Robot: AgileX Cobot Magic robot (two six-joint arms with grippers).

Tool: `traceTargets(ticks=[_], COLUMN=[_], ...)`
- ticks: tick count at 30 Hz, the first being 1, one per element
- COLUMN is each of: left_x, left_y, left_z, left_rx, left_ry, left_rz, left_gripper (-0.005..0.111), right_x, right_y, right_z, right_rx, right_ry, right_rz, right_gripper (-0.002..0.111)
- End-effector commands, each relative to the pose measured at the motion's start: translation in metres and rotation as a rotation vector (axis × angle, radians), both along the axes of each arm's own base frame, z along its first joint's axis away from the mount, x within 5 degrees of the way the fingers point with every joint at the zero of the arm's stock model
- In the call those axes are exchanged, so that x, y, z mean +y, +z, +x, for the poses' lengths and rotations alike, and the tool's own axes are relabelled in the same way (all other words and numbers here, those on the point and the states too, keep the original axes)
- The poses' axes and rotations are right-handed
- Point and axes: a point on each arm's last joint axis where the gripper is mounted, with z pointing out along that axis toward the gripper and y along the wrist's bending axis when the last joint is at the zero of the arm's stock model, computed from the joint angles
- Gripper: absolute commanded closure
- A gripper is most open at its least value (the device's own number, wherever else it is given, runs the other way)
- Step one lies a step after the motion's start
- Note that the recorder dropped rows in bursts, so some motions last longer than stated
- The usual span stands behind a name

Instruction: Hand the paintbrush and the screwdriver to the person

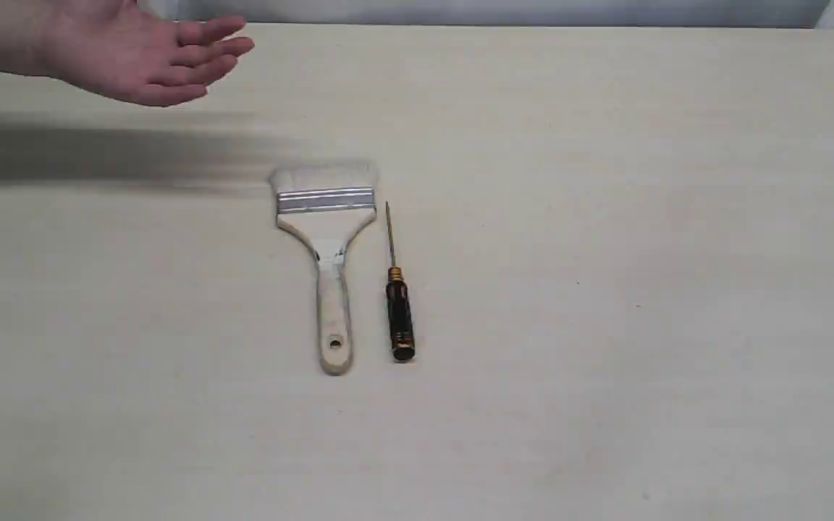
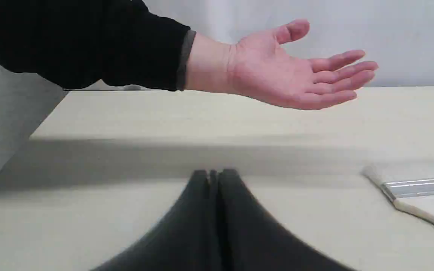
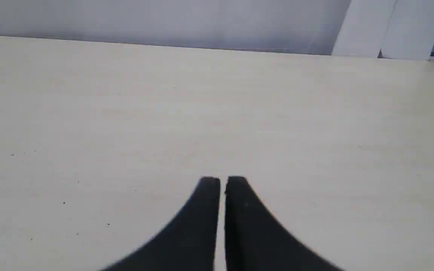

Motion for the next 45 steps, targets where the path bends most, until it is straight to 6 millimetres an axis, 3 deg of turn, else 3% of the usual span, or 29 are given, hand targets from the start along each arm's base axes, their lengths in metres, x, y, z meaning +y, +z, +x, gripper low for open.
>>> traceTargets(ticks=[1,14,23,34,37,45], left_x=[-0.001,-0.001,-0.001,-0.001,-0.001,-0.001], left_y=[0.000,0.000,0.000,0.000,0.000,0.000], left_z=[0.000,0.000,0.000,0.000,0.000,0.000], left_rx=[-0.009,-0.009,-0.009,-0.006,-0.006,-0.006], left_ry=[-0.009,-0.009,-0.009,-0.009,-0.009,-0.009], left_rz=[-0.004,-0.004,-0.004,-0.006,-0.006,-0.006], left_gripper=[0.107,0.107,0.107,0.107,0.107,0.107], right_x=[0.000,0.000,0.002,0.002,0.003,-0.007], right_y=[0.000,0.000,0.025,0.026,0.037,0.067], right_z=[0.000,0.000,0.003,0.003,0.002,-0.010], right_rx=[-0.004,-0.005,-0.281,-0.293,-0.422,-0.808], right_ry=[-0.001,0.003,0.028,0.029,0.034,-0.042], right_rz=[-0.005,-0.026,-0.060,-0.060,-0.037,0.265], right_gripper=[0.104,0.104,0.104,0.104,0.104,0.104])
